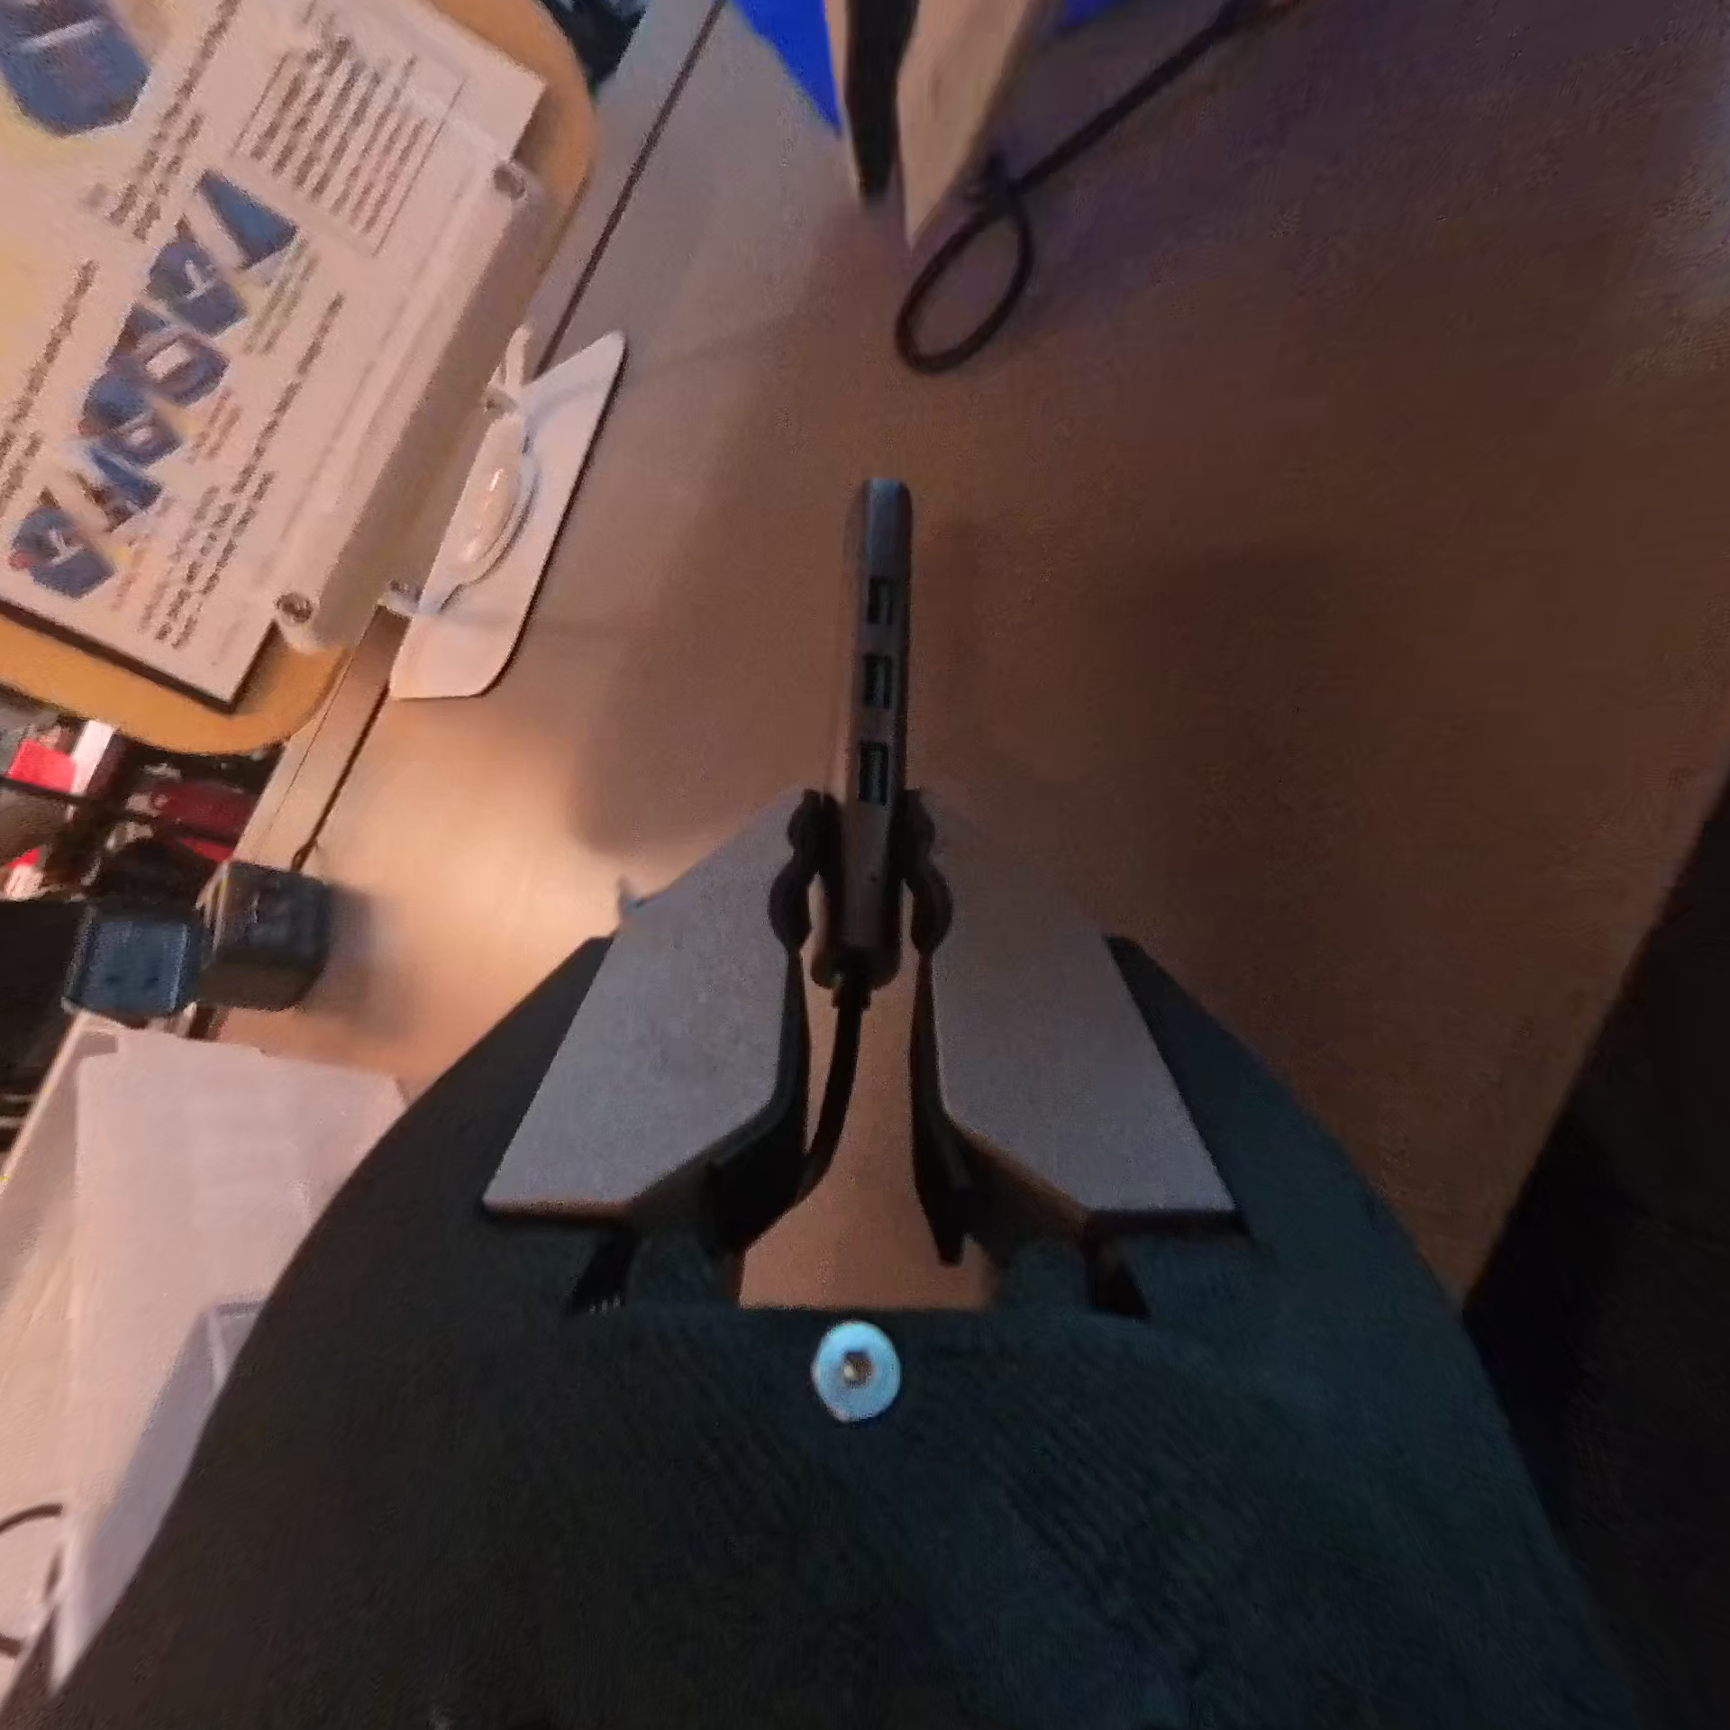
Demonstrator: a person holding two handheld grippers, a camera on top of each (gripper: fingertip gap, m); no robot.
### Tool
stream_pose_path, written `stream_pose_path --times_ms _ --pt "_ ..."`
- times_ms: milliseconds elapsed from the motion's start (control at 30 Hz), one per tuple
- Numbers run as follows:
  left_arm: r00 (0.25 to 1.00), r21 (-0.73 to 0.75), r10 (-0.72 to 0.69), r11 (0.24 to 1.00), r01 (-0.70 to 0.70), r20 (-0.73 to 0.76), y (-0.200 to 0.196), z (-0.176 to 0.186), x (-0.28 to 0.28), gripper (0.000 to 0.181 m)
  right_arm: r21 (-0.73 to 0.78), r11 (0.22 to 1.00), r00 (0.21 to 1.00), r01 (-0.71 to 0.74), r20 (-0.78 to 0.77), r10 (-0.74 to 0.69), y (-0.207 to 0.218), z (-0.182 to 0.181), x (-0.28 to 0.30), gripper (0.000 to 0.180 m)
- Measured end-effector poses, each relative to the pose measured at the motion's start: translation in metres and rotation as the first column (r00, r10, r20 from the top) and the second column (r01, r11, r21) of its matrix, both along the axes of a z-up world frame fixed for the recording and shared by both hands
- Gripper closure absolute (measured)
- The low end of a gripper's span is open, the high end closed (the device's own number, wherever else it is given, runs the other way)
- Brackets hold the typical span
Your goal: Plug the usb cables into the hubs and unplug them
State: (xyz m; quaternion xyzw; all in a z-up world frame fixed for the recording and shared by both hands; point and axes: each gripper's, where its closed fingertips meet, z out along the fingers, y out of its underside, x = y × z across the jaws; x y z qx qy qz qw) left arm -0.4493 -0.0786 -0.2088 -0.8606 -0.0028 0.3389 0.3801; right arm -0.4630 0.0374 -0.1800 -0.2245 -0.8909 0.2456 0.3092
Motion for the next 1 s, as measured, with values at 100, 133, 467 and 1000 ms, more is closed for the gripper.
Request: stream_pose_path --times_ms 100,133,467,1000 --pt "0.998 0.020 0.053 0.998 -0.053 0.026 -0.003 -0.015 -0.013 0.167 -0.084 0.976 0.975 0.201 0.115 -0.191 0.043 0.003 -0.008 0.153" --pt "0.996 0.012 0.088 0.996 -0.088 -0.011 -0.005 -0.013 -0.018 0.167 -0.094 0.969 0.969 0.227 0.121 -0.216 0.054 0.003 -0.012 0.153" --pt "0.999 -0.030 0.034 0.999 -0.034 -0.003 0.000 -0.022 -0.011 0.167 0.006 0.964 0.950 0.265 0.172 -0.262 0.092 -0.010 -0.004 0.156" --pt "0.941 0.171 -0.334 0.932 0.320 0.060 0.011 0.039 0.064 0.167 0.176 0.855 0.834 -0.487 -0.197 0.515 -0.089 -0.018 0.048 0.164"
